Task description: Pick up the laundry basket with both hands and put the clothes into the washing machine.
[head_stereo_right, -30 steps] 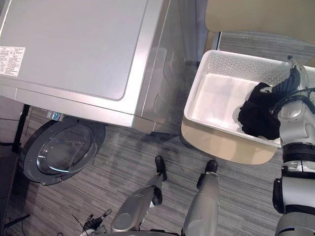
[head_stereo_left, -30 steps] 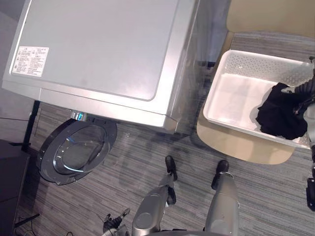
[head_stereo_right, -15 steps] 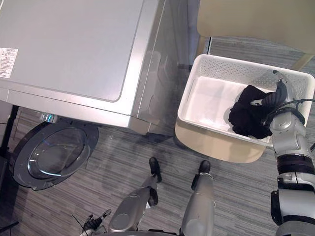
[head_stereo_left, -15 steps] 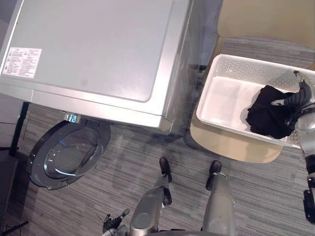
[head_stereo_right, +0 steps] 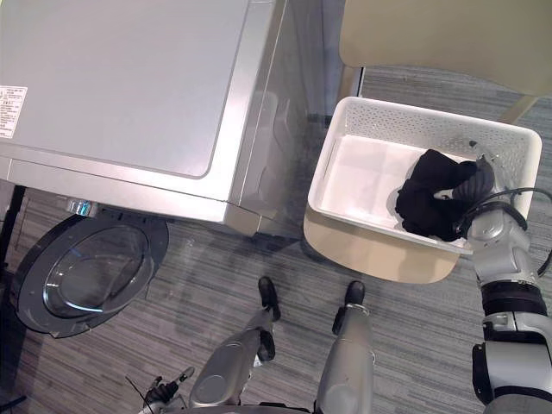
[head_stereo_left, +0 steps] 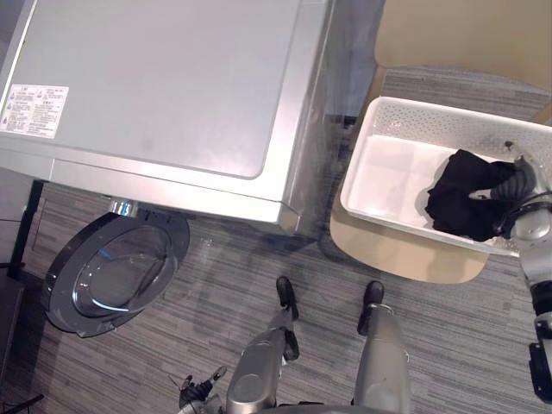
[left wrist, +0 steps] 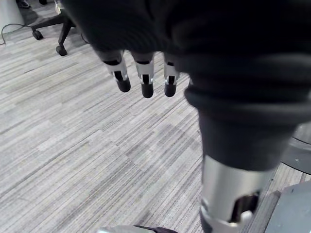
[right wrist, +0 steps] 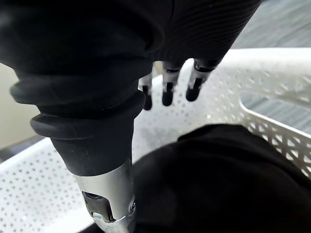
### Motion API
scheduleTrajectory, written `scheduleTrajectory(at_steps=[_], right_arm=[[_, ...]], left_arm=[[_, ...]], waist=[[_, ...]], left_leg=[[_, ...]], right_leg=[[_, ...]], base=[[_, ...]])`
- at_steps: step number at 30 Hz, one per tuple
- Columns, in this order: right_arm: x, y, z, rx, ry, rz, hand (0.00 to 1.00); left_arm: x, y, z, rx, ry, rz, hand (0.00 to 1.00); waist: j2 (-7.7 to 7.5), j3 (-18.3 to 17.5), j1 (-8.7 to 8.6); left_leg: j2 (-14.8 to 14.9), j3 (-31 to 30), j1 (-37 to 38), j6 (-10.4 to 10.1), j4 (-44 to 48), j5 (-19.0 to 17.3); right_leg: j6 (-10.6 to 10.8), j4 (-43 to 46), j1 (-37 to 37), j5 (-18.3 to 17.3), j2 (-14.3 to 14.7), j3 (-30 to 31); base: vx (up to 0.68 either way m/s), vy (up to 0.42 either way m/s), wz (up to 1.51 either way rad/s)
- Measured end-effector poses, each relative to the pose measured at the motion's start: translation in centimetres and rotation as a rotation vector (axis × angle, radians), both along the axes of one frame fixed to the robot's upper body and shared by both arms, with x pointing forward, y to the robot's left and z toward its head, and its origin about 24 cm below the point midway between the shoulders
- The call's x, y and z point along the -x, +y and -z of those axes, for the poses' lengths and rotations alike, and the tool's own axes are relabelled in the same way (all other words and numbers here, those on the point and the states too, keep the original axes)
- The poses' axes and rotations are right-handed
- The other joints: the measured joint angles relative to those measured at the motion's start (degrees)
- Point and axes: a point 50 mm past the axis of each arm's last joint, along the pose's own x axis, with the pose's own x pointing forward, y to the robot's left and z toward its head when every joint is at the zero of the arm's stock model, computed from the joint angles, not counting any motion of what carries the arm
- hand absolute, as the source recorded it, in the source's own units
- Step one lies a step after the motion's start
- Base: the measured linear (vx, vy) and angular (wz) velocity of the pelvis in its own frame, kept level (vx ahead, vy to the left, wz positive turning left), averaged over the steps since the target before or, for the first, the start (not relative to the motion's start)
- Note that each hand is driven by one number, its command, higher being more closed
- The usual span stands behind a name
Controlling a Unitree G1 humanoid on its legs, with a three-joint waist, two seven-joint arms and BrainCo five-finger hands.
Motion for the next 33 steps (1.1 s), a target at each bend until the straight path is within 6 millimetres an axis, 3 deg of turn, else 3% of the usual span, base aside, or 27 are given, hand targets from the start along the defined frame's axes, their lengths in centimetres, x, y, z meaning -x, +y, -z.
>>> scheduleTrajectory(at_steps=[6, 12, 17, 22, 28, 33], right_arm=[[0.3, 0.7, 2.3, -0.024, 0.053, -0.012, 0.00], [0.2, 0.9, 2.3, -0.021, 0.055, -0.015, 0.00], [-0.2, 0.7, 0.9, 0.001, 0.021, -0.011, 0.00], [-1.3, 0.3, -3.2, 0.085, -0.056, -0.004, 0.00], [-1.8, 0.6, -5.3, 0.189, -0.090, -0.005, 0.00], [-1.9, 0.6, -4.7, 0.226, -0.053, -0.001, 0.00]], left_arm=[[0.0, 0.0, 0.0, 0.000, -0.001, 0.000, 0.00], [0.0, 0.2, 0.0, -0.005, -0.001, 0.001, 0.00], [-0.3, 0.7, -0.3, -0.021, -0.014, 0.004, 0.00], [-0.5, 1.1, -0.4, -0.034, -0.025, 0.008, 0.00], [-2.0, 0.9, -0.7, -0.024, -0.067, 0.025, 0.00], [-2.9, 1.0, -1.1, -0.027, -0.101, 0.034, 0.00]], waist=[[-0.02, 0.0, 0.04], [-0.10, 0.1, 0.11], [-0.14, 0.1, 0.05], [0.13, 0.4, 0.19], [0.88, 2.5, -0.09], [1.07, 2.6, 0.01]], left_leg=[[0.1, 0.3, 0.0, 0.0, 0.0, 0.0], [0.2, 0.9, -0.8, 0.0, 0.2, 0.0], [0.2, 1.3, -4.0, 0.0, 1.2, 0.0], [-0.2, 2.0, -8.8, 0.0, 2.3, 0.0], [-0.9, 1.7, -14.2, 0.0, 4.7, 0.0], [-1.2, 1.1, -16.1, 1.3, 7.7, -0.9]], right_leg=[[0.0, -0.2, -0.2, 0.0, 0.2, 0.3], [-0.2, -0.1, -1.5, 0.1, 0.6, 1.0], [-0.4, 0.7, -4.9, 0.3, 0.5, 1.4], [-0.7, 3.4, -11.1, 0.2, -0.1, 2.6], [-1.2, 6.3, -16.6, -0.2, -1.5, 3.1], [-1.2, 8.2, -17.3, -1.3, -2.7, 3.0]], base=[[0.04, -0.044, -0.02], [0.03, -0.047, -0.07], [0.02, -0.035, -0.02], [0.00, -0.047, 0.01], [-0.03, -0.053, 0.13], [-0.03, -0.034, 0.16]])
